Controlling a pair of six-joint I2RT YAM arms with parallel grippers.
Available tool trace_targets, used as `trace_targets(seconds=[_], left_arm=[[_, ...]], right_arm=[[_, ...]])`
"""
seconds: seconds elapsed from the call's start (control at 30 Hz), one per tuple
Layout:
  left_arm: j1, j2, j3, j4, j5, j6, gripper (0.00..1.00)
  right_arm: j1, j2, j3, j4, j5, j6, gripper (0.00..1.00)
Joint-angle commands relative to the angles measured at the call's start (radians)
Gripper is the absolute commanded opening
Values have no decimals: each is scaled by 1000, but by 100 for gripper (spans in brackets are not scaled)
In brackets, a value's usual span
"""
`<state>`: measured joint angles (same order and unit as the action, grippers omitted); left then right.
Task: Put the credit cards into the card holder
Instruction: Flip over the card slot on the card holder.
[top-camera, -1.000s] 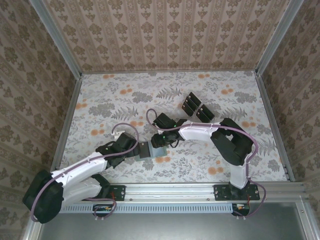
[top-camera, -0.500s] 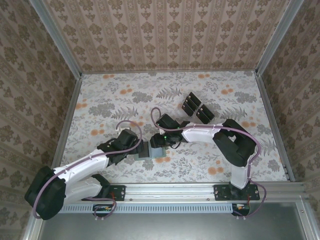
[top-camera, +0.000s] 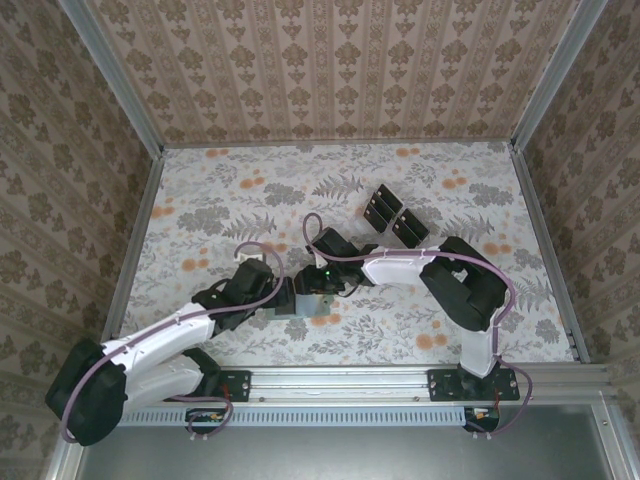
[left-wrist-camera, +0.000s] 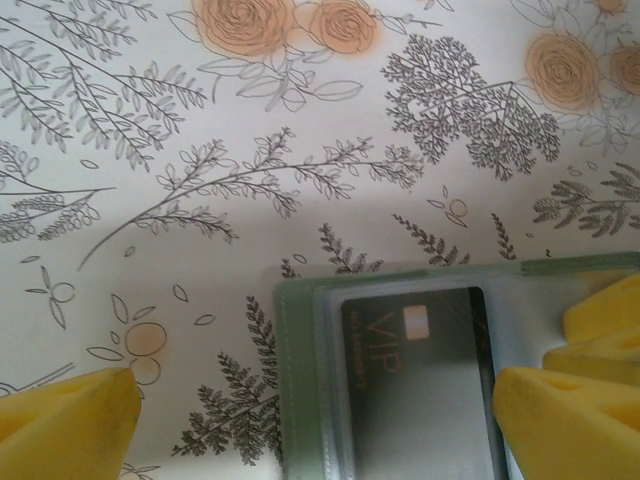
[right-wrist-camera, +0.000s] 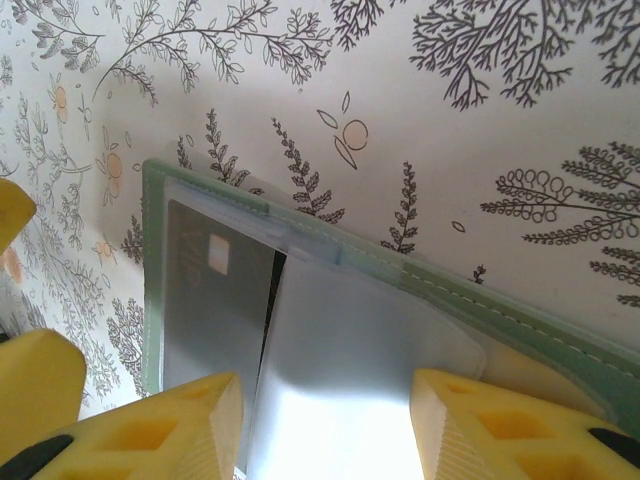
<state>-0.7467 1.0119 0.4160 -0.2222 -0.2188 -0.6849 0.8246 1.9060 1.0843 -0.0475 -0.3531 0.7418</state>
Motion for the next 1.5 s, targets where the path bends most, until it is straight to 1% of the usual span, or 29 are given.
trace_targets(seconds=[0.0,0.3,0.53,0.83,1.1,1.27,1.47], left_arm=[[-23,-28,-22,26,9,24,100],[-125,-107,-91,55,-38,17,100],[-170,-125,-108,95,-52,48,100],[-186,-44,-87,148,-56,81,100],[-191,47,-64,173,-84,97,100],[-193,90,-63,153,-123,80,100],[-200,120,-70,123,-146,48,100]], right_arm=[[4,41,-3,-3,-30,34,49],[4,47,-11,29,-25,69,49],[3,47,-12,38,-27,80,49],[5,50,-21,48,-31,90,49],[3,46,-27,48,-30,94,48],[3,40,-29,50,-33,96,49],[-1,23,-24,47,-41,94,48]])
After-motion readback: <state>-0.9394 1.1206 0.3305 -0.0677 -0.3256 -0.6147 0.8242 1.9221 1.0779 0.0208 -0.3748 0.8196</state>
